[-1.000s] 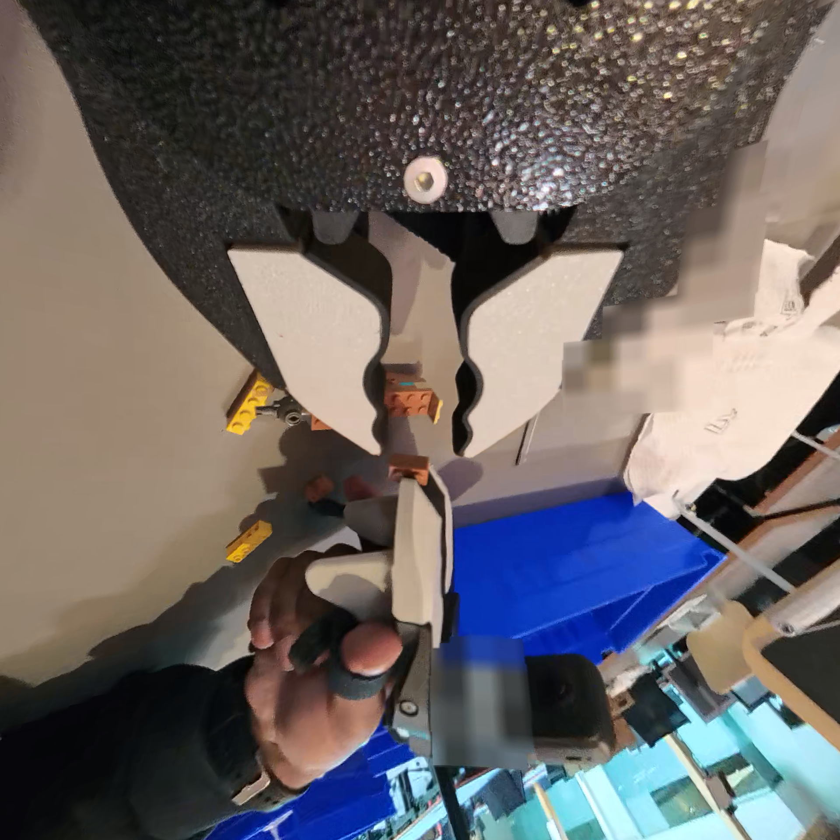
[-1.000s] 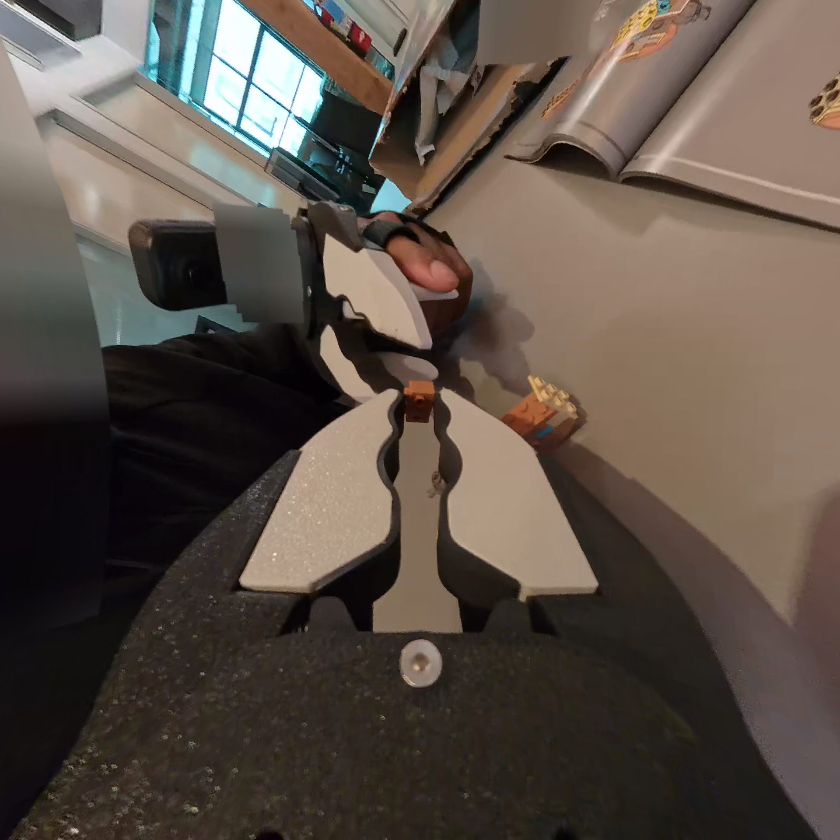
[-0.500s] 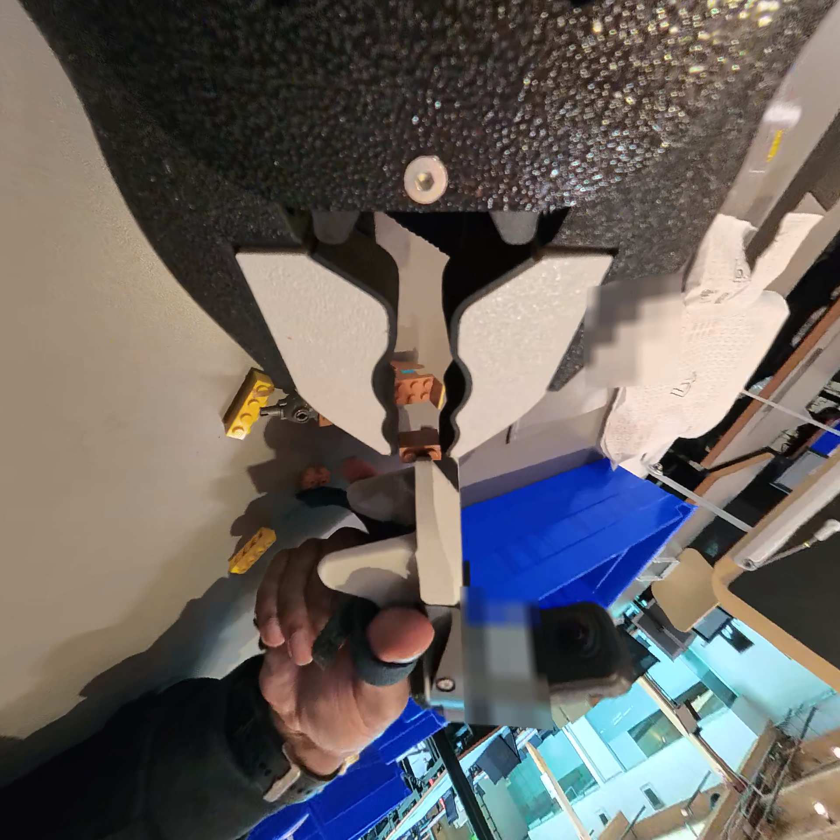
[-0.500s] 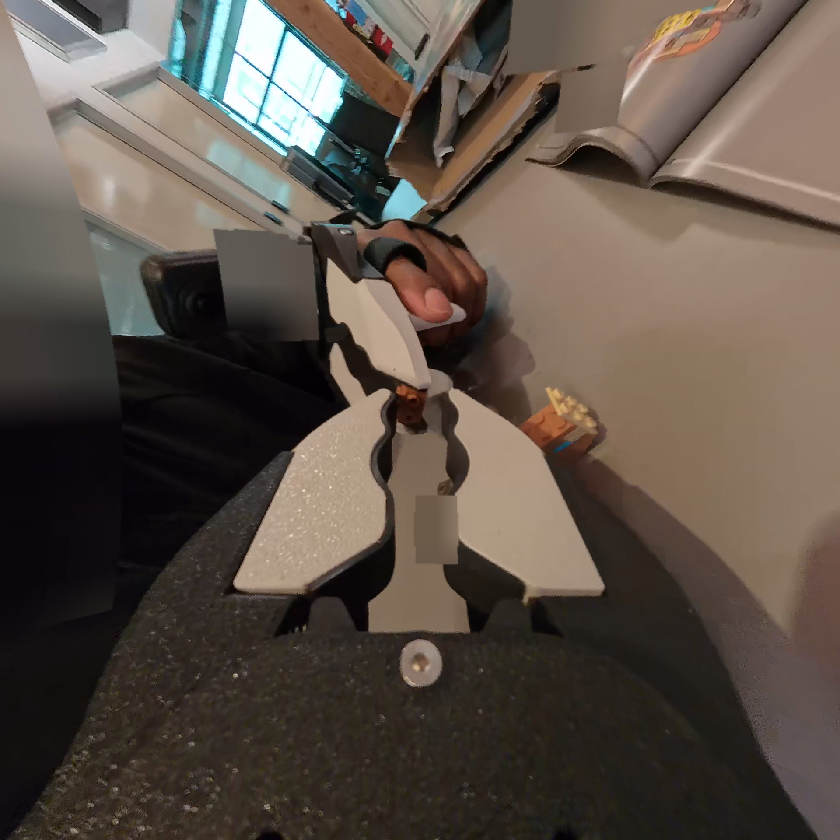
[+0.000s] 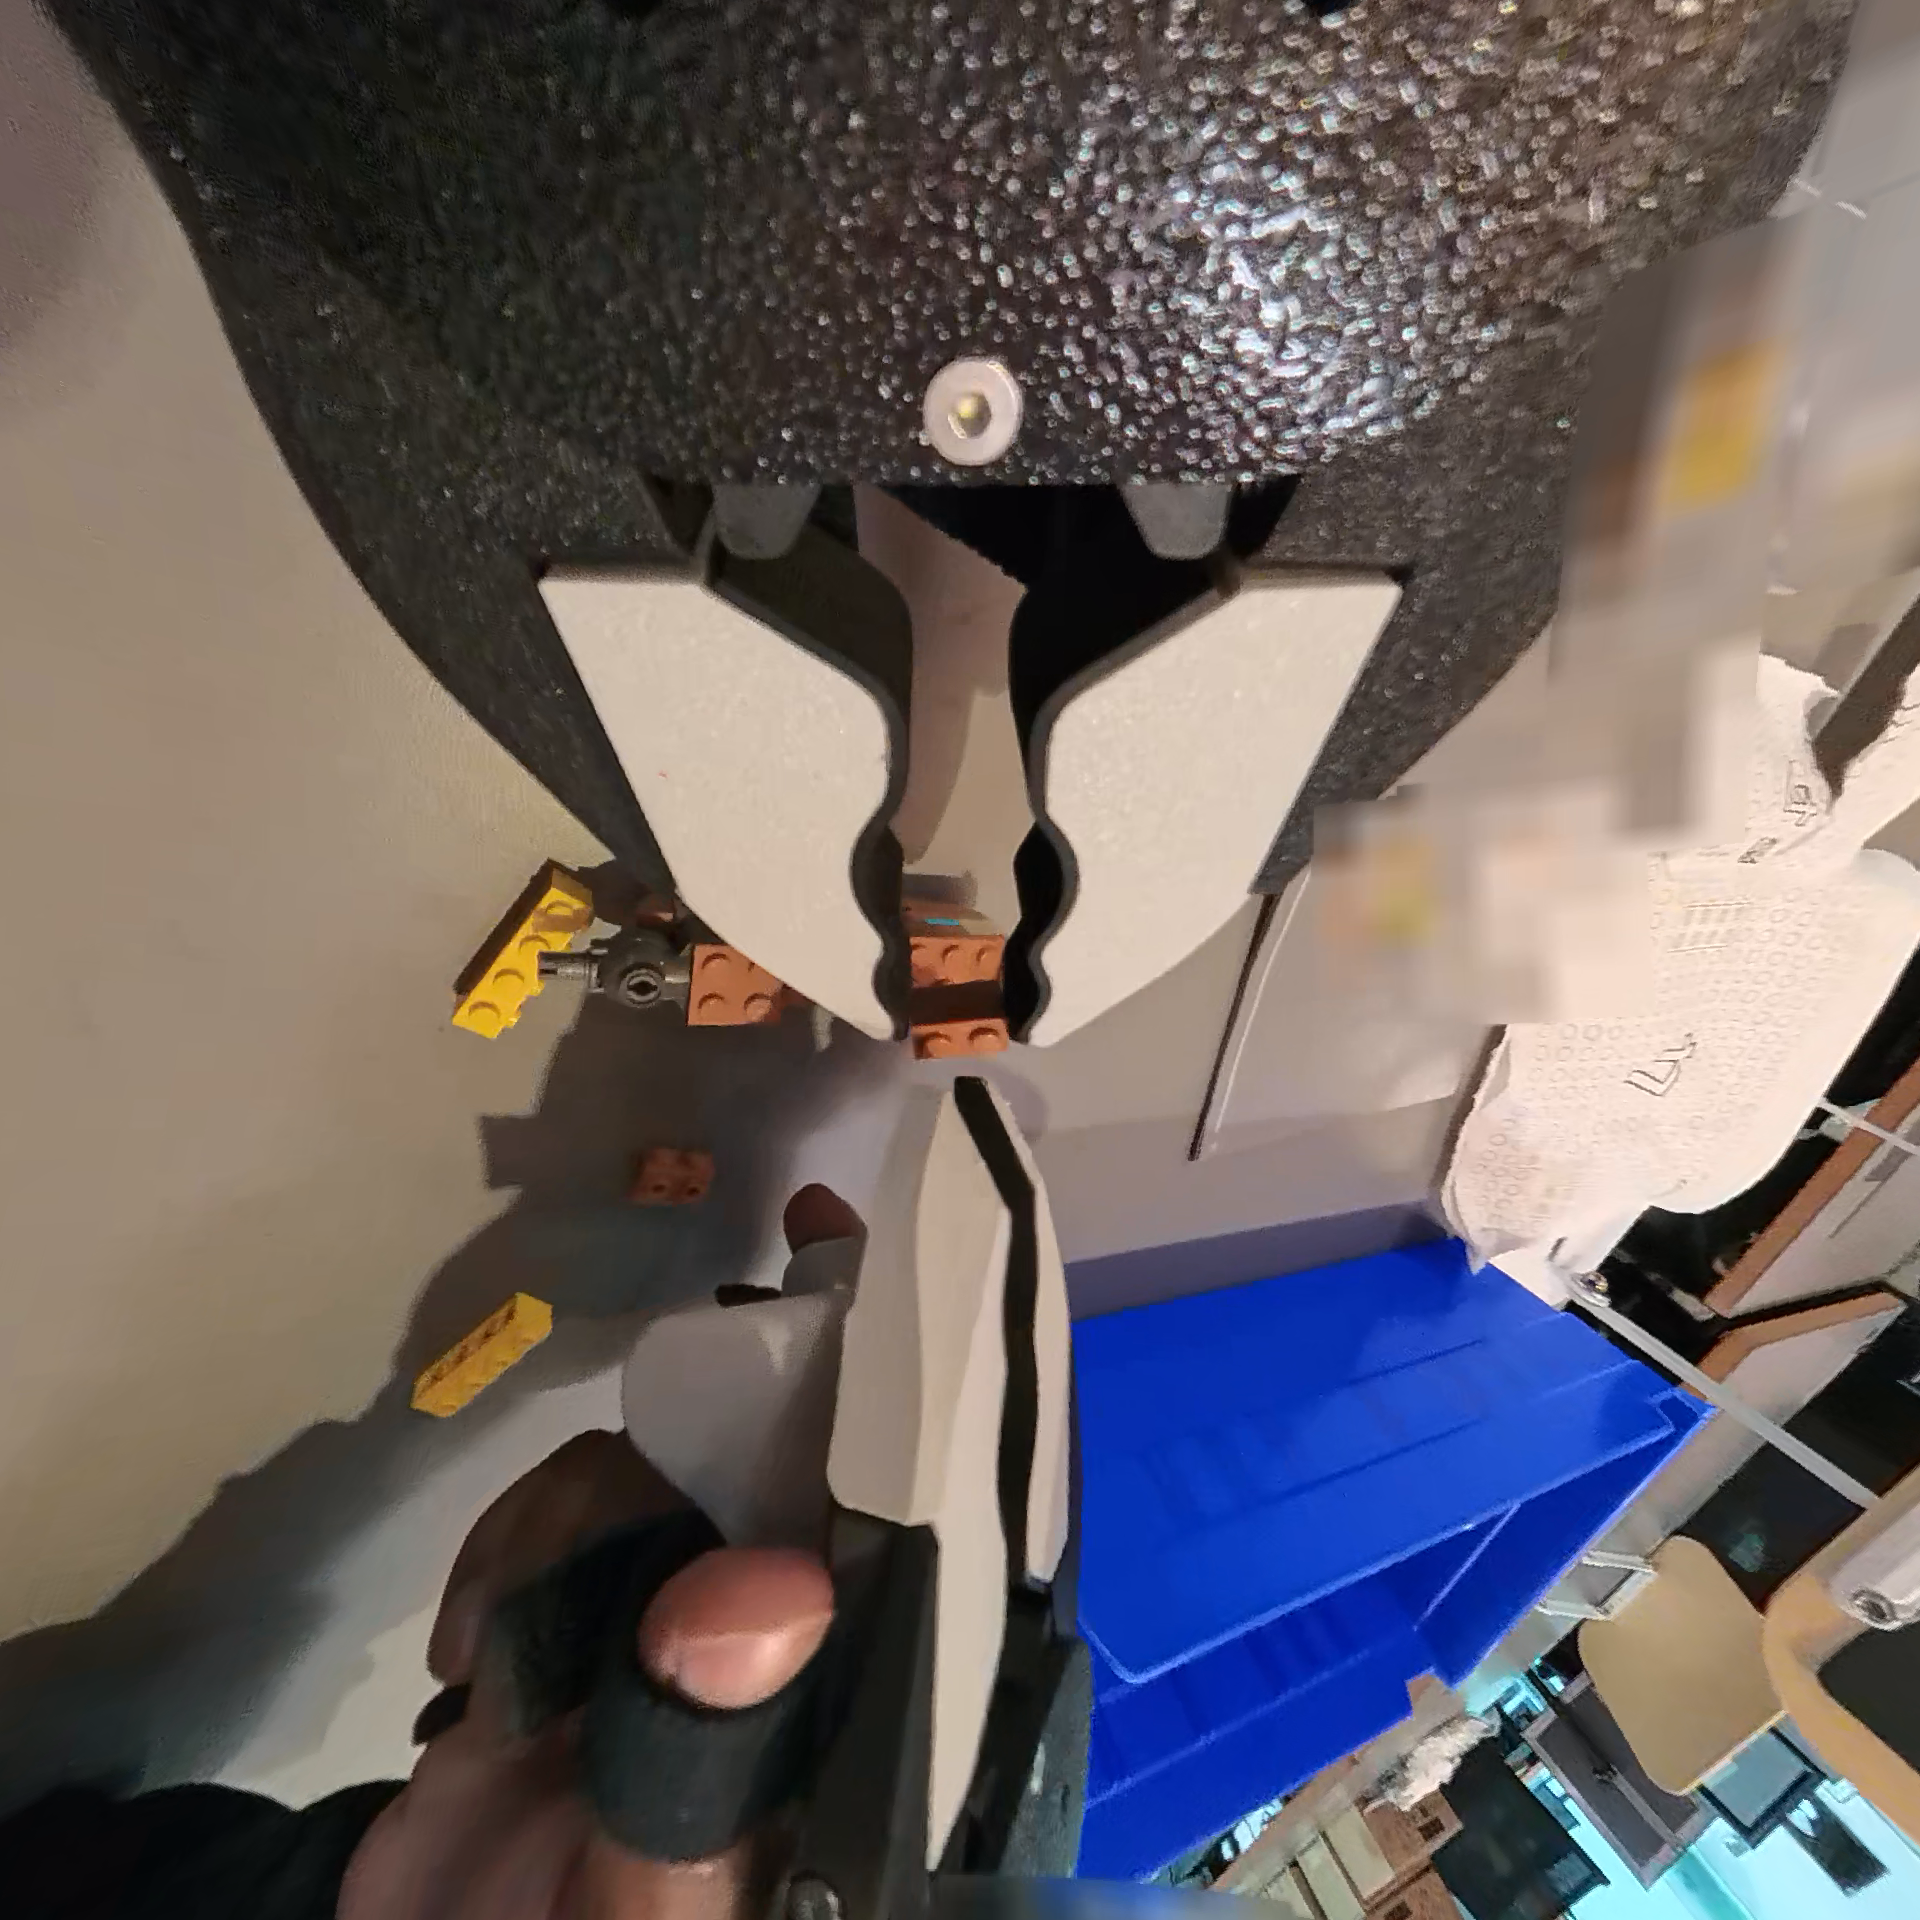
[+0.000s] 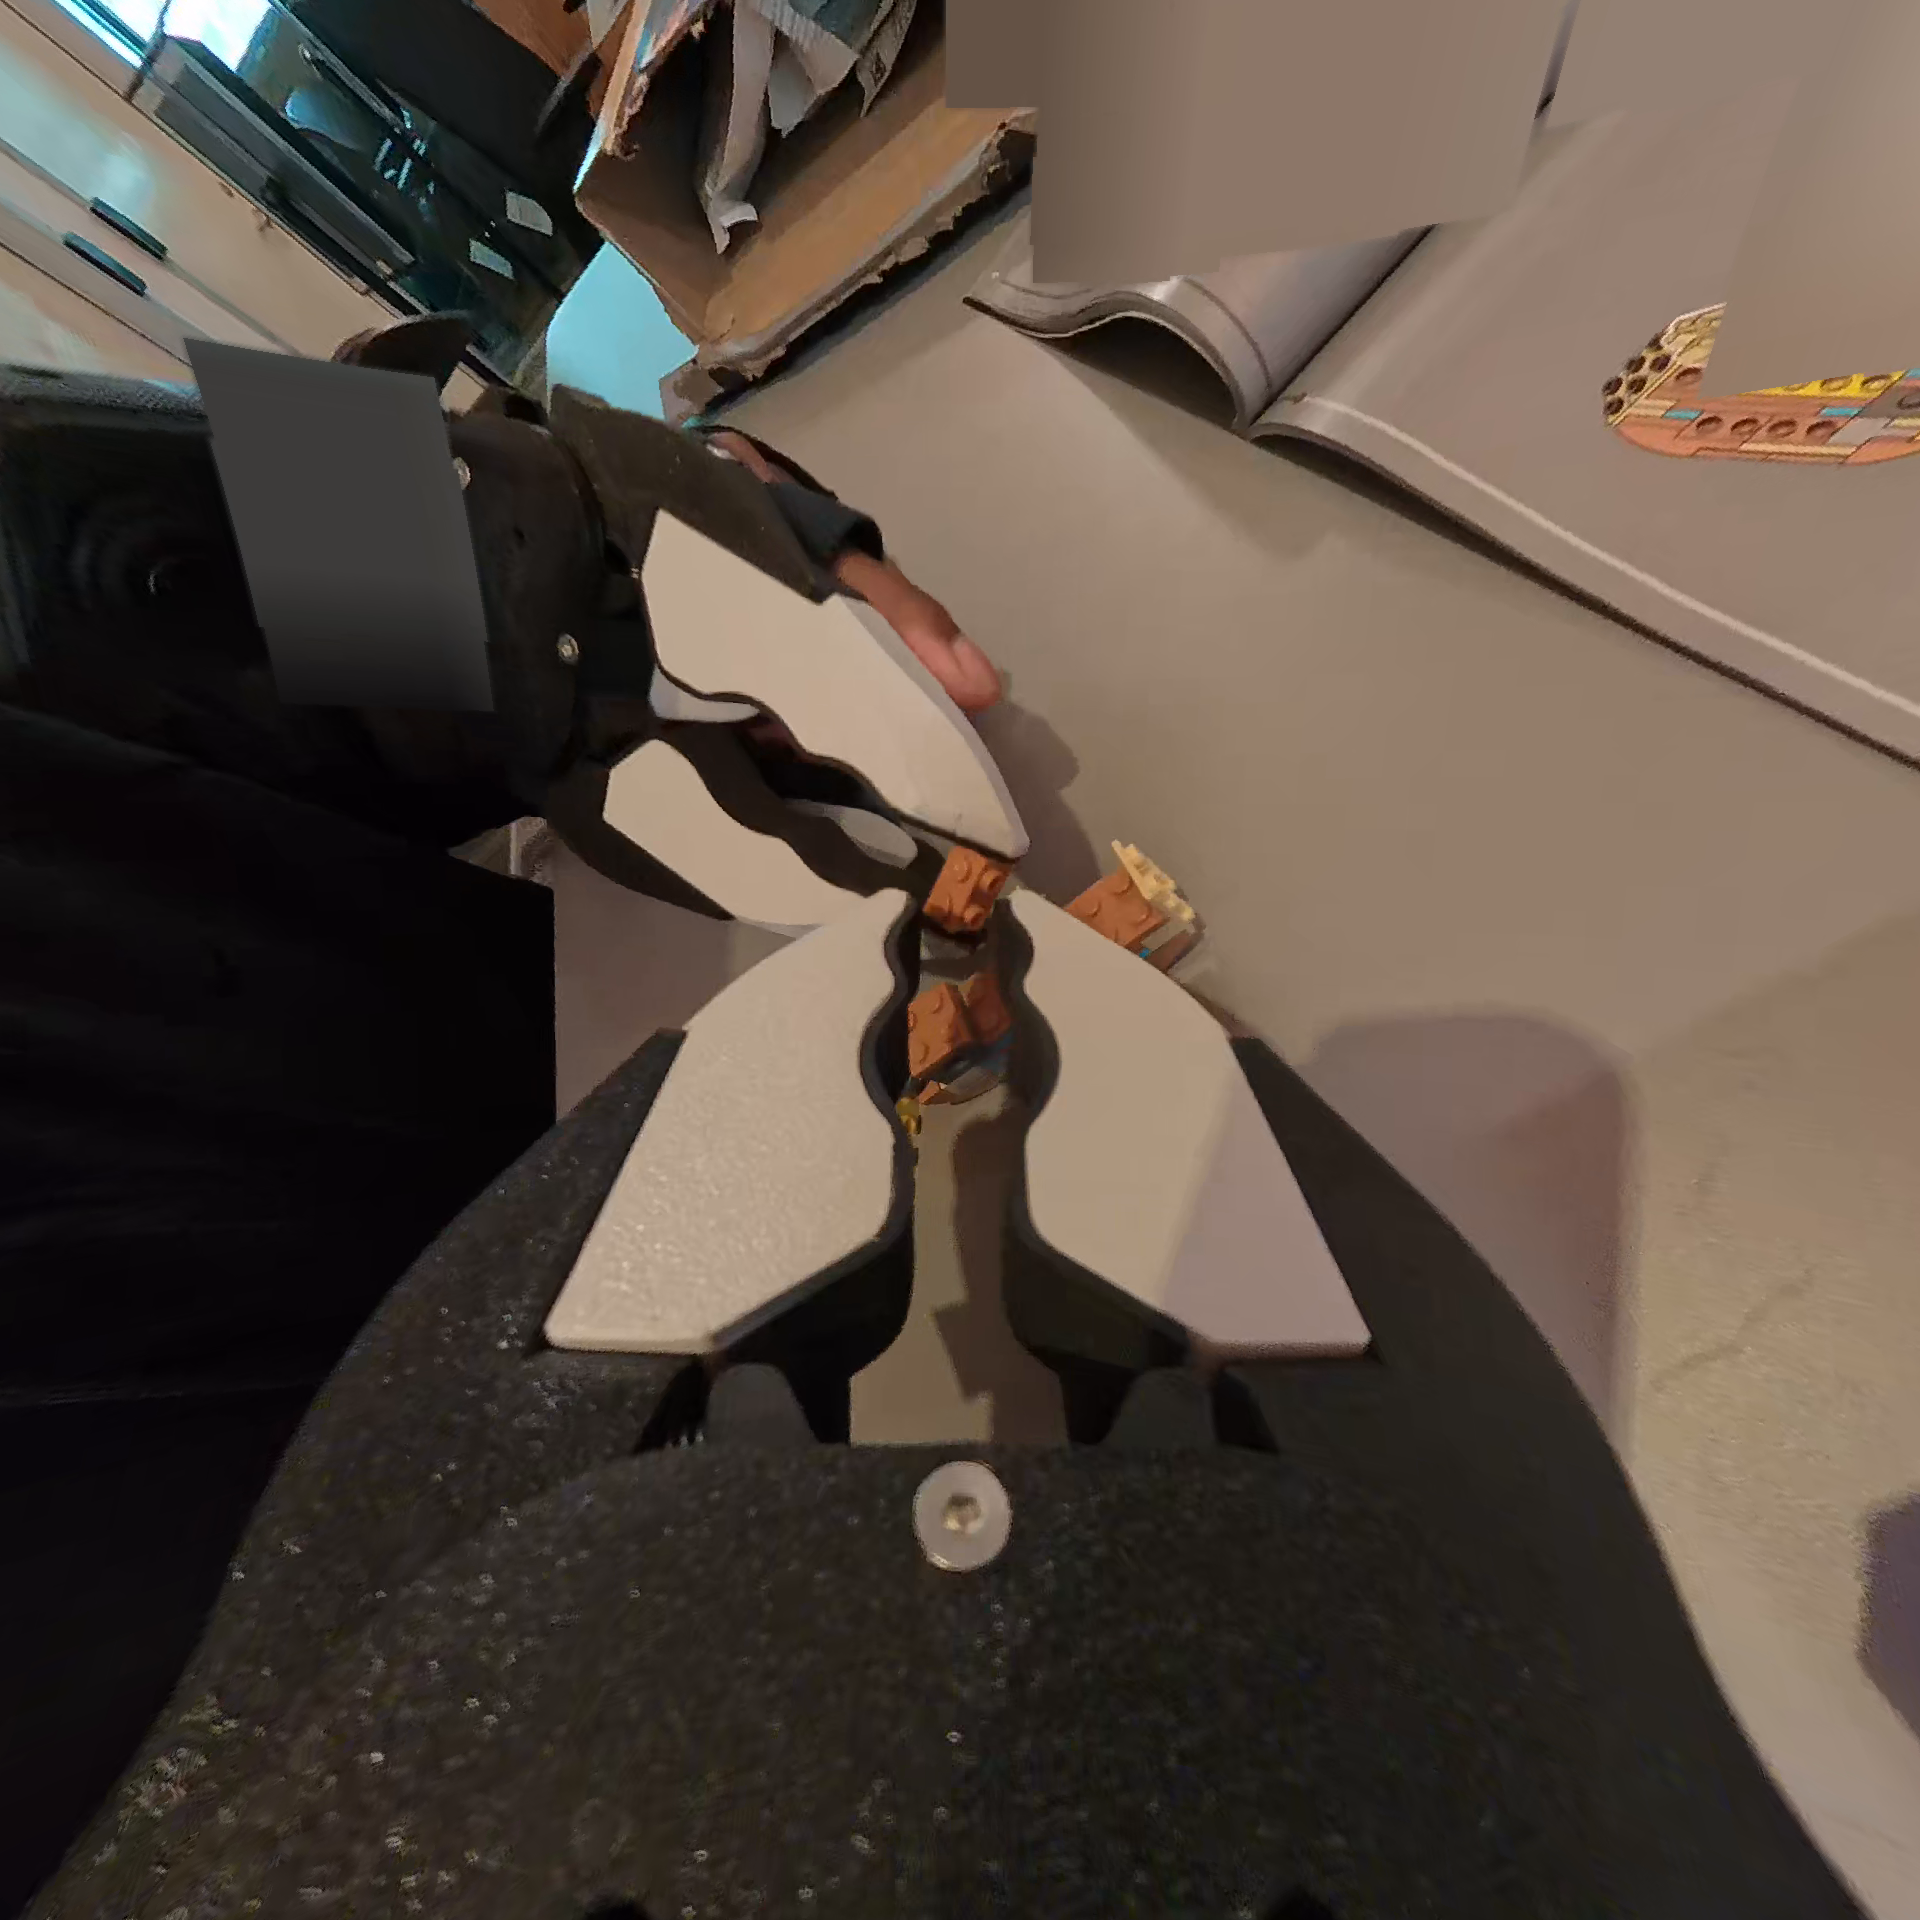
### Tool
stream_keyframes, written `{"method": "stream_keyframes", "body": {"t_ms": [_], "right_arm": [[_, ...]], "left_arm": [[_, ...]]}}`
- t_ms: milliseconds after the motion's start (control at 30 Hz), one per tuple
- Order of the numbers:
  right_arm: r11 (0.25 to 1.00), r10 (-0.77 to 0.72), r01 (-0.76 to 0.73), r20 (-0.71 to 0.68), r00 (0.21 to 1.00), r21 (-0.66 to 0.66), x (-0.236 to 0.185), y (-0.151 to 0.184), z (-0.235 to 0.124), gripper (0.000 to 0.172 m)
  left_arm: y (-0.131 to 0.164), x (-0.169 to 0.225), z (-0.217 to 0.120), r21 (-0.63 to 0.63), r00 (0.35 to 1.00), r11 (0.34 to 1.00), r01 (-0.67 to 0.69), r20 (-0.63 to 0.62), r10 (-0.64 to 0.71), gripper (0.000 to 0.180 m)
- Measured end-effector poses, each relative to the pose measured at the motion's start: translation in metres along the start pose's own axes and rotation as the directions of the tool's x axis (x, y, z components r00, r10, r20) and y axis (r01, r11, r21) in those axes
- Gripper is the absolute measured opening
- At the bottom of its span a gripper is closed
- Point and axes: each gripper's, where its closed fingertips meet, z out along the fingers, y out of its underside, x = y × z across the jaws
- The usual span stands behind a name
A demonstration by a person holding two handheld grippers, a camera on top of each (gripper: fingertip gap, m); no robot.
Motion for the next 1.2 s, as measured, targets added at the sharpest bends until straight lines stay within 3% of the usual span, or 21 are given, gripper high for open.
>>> {"method": "stream_keyframes", "body": {"t_ms": [233, 700, 1200], "right_arm": [[0.998, 0.054, -0.053, 0.060, 0.997, -0.013, -0.003, 0.003, 0.002, 0.014], [0.997, 0.066, -0.065, 0.046, 0.997, -0.031, 0.003, 0.007, 0.005, 0.011], [0.990, 0.140, -0.140, 0.044, 0.989, -0.014, 0.023, 0.010, 0.004, 0.000]], "left_arm": [[-0.004, 0.002, 0.001, 0.003, 0.997, 0.998, -0.070, 0.018, 0.070, 0.017], [-0.001, 0.004, 0.004, -0.027, 0.991, 0.992, -0.126, 0.035, 0.127, 0.017], [0.015, -0.012, -0.001, -0.058, 1.000, 0.998, 0.004, -0.001, -0.004, 0.022]]}}
